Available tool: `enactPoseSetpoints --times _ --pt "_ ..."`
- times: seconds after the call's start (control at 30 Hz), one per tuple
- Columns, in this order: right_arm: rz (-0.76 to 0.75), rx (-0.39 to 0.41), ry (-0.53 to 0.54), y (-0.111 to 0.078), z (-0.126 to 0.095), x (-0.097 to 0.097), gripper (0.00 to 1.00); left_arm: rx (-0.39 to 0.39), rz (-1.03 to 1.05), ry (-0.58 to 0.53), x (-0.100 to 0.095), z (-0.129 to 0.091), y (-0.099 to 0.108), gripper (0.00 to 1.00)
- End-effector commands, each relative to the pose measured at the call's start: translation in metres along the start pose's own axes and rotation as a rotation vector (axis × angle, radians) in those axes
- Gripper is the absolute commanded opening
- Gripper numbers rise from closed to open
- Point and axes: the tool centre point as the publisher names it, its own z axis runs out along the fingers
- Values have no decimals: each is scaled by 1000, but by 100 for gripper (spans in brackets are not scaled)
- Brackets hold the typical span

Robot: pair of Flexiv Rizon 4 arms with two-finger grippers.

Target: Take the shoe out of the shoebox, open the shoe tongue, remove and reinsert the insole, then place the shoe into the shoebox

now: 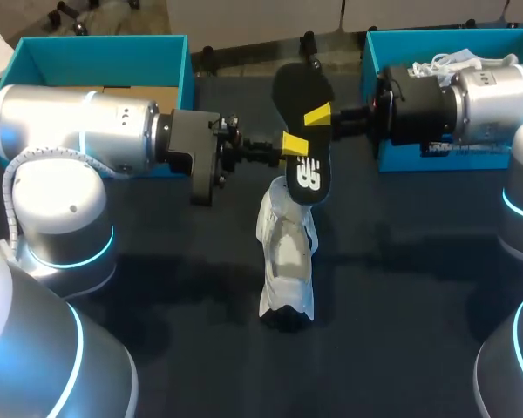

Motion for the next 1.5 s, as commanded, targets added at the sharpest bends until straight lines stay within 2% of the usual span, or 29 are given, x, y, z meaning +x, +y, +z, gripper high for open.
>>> enactPoseSetpoints --times 0.03,0.23,0.47,0.77,1.0,1.23,1.5 --pt "7 -1 -2 3 0 -5 0 -1 -19 34 0 -5 -5 100" --pt "24 -10 -13 3 -5 -12 0 3 -46 76 5 -20 -8 100" --pt "44 -10 -27 4 -8 -20 0 14 -107 182 10 -37 -10 100" --pt "57 -9 -33 4 -8 -29 0 25 -212 317 4 -45 3 100" --pt "61 -5 -29 2 -6 -33 0 97 -248 432 -1 -50 15 100" --pt "71 2 -44 -1 -4 -38 0 183 -285 612 -9 -51 33 100" --pt "65 3 -43 -1 -2 -40 0 240 -334 774 -18 -46 46 100"
